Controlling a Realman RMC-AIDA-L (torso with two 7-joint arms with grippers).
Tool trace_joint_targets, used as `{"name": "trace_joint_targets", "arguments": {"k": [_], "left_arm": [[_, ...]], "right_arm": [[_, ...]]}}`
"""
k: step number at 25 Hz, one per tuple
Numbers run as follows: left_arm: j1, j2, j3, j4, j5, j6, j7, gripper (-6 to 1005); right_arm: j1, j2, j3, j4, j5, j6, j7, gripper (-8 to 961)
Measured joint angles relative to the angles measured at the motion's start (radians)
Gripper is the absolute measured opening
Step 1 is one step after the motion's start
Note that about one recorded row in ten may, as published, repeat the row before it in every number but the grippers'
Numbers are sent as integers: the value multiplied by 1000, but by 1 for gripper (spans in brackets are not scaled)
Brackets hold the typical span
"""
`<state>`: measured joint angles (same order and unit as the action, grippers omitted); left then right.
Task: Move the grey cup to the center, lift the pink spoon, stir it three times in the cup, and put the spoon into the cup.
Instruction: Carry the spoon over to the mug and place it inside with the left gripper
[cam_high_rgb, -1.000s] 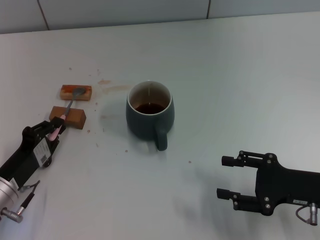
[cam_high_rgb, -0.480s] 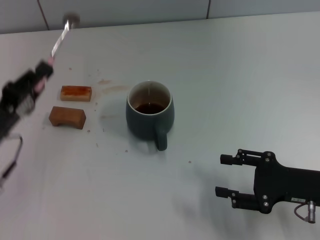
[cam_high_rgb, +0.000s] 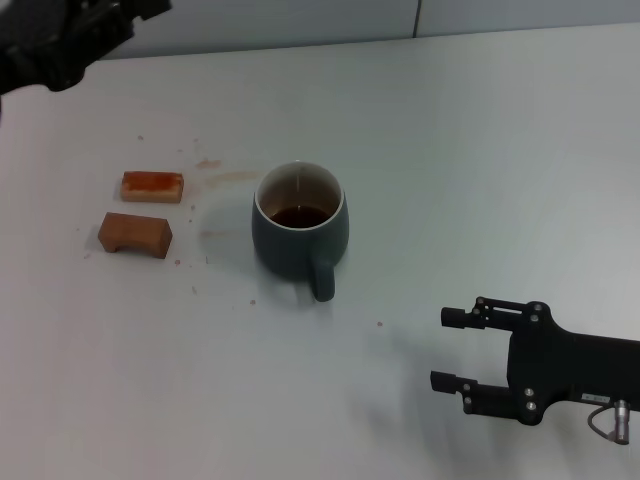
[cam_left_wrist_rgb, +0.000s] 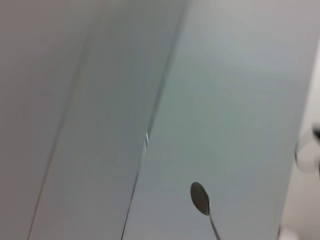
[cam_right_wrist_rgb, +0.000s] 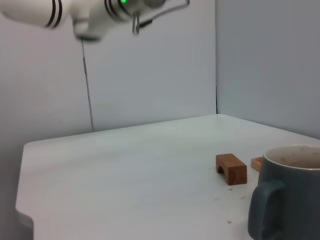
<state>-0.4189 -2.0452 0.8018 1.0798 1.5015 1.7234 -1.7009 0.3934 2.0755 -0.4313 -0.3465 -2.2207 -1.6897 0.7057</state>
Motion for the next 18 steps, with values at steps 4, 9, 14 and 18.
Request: {"name": "trace_joint_targets", "arguments": {"k": [4, 9, 14, 18], "left_arm": [[-5, 1, 25, 196, 129, 12, -28, 129], [-58, -1, 71, 421, 359, 56, -71, 129], [-134, -14, 163, 549, 608, 117, -90, 129], [-168, -25, 363, 624, 840, 87, -137, 129]], "right_arm": [[-2, 0, 5, 0, 2, 1, 0, 693], [-4, 0, 6, 1, 2, 2, 0, 693], [-6, 1, 7, 2, 3, 3, 0, 693], [-7, 1, 8, 3, 3, 4, 0, 693]]}}
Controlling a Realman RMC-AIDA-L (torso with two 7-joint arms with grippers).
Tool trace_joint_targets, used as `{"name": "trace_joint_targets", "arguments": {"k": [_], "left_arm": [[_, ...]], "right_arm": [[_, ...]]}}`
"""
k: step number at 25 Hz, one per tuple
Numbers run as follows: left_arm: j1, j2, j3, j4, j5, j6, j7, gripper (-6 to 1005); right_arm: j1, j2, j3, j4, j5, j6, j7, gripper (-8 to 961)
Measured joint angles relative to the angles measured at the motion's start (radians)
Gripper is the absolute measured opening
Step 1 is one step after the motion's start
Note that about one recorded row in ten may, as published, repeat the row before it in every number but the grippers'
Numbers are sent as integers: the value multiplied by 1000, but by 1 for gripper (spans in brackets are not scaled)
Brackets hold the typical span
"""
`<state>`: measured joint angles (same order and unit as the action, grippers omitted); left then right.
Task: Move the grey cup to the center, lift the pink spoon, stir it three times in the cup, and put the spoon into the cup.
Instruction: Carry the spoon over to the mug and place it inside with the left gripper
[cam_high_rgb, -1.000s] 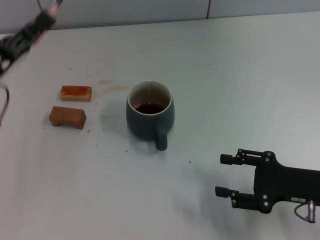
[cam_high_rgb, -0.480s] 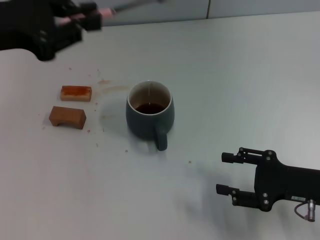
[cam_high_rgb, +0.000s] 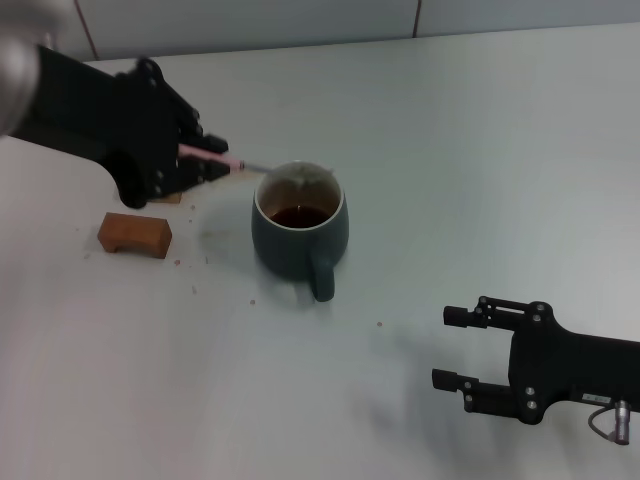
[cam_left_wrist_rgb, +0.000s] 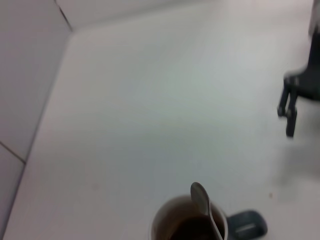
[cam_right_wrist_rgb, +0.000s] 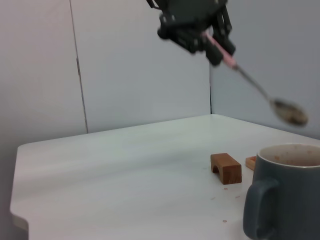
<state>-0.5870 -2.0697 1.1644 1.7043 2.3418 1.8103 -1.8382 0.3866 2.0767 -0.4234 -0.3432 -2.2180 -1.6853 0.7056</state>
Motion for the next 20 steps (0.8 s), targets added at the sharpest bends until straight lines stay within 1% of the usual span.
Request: {"name": "trace_joint_targets", "arguments": {"k": [1, 3, 9, 10, 11, 16, 20], "left_arm": [[0, 0, 0, 0, 0, 0, 0, 129], [-10, -2, 69, 22, 56, -17, -22, 129], [-38, -4, 198, 53, 159, -44, -63, 129], [-47, -5, 240, 53, 181, -53, -74, 129], [-47, -5, 240, 53, 181, -53, -74, 129], [-59, -8, 346, 50, 256, -97, -97, 129], [-82, -9, 397, 22, 289, -130, -109, 129]], "right_arm": [[0, 0, 0, 0, 0, 0, 0, 693], [-1, 0, 0, 1, 0, 1, 0, 693], [-2, 0, -1, 3, -1, 1, 0, 692], [-2, -1, -2, 3, -1, 1, 0, 692], [-2, -1, -2, 3, -1, 1, 0, 692], [-2, -1, -5, 3, -2, 1, 0, 692], [-2, -1, -8, 3, -3, 1, 0, 692]]}}
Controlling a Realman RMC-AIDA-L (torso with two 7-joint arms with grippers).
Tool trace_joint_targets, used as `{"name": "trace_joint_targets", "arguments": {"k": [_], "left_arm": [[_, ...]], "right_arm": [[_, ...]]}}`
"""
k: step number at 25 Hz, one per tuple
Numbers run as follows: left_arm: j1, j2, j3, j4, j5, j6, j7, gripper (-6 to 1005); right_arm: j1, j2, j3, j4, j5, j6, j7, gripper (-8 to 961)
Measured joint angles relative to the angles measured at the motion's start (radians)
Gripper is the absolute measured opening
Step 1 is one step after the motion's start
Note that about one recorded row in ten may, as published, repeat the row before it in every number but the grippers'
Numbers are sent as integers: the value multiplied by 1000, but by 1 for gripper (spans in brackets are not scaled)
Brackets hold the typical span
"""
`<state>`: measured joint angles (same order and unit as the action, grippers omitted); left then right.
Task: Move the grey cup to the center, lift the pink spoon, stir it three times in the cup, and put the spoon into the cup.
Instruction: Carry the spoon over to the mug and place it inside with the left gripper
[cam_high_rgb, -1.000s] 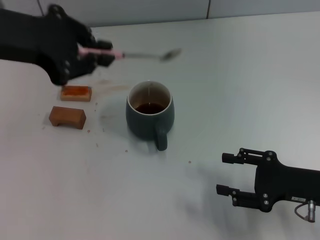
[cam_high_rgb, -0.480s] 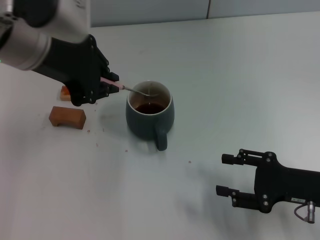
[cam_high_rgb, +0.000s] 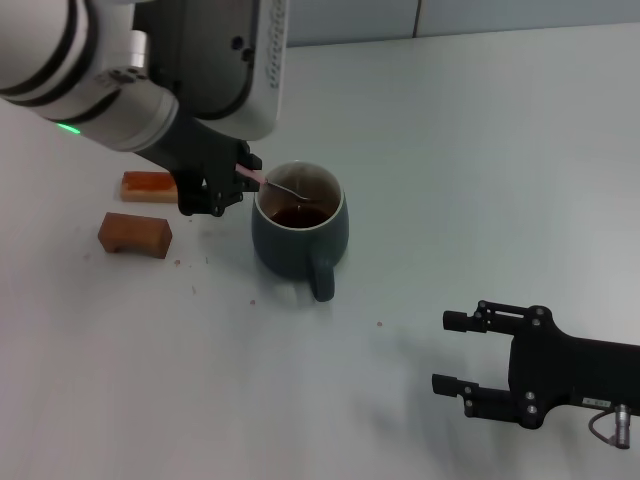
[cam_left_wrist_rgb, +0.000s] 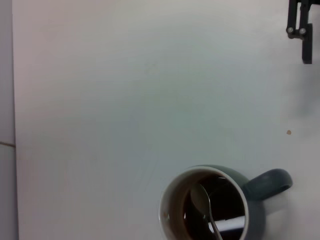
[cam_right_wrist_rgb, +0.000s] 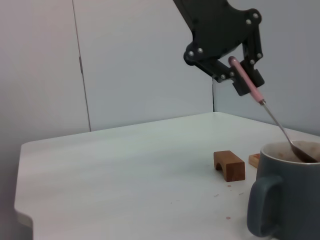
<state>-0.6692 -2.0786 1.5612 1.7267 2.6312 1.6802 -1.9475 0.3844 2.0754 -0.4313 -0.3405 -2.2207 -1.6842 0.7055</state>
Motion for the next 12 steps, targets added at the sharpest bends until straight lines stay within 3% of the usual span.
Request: {"name": "trace_joint_targets", "arguments": {"k": [12], "left_arm": [[-19, 0, 46, -52, 80, -31, -12, 130]], "right_arm": [[-1, 0, 0, 2, -2, 0, 0, 693]]}}
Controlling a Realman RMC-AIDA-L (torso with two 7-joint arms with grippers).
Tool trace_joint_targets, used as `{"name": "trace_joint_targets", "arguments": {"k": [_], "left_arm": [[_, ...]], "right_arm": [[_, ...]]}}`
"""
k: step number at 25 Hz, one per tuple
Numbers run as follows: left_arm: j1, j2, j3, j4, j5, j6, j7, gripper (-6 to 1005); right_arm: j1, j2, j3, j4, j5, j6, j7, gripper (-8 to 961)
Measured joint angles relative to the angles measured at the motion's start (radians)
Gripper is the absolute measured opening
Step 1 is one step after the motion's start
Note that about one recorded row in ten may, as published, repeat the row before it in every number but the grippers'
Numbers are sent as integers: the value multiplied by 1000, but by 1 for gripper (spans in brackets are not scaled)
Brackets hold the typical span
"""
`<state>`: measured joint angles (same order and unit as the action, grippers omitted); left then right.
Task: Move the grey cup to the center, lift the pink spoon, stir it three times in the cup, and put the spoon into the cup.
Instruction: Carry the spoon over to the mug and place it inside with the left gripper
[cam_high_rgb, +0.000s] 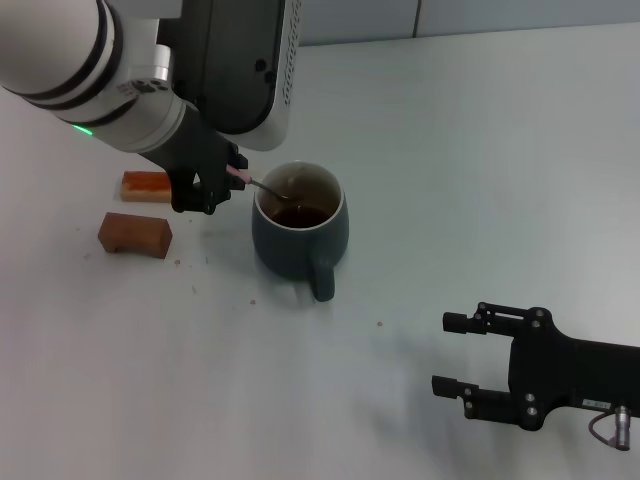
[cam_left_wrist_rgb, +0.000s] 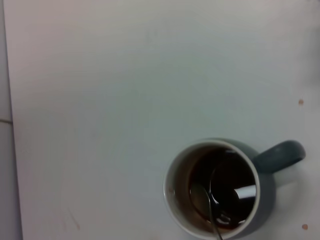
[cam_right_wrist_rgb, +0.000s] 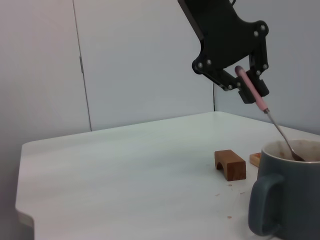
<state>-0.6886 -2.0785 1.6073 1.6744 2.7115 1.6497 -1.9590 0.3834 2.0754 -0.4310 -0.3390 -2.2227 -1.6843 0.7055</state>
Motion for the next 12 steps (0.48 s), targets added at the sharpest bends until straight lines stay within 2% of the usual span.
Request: {"name": "trace_joint_targets", "arguments": {"k": [12], "left_arm": [[5, 0, 22, 26, -16, 69, -8, 130]], "right_arm": [[6, 1, 0, 1, 0, 0, 0, 693]]}}
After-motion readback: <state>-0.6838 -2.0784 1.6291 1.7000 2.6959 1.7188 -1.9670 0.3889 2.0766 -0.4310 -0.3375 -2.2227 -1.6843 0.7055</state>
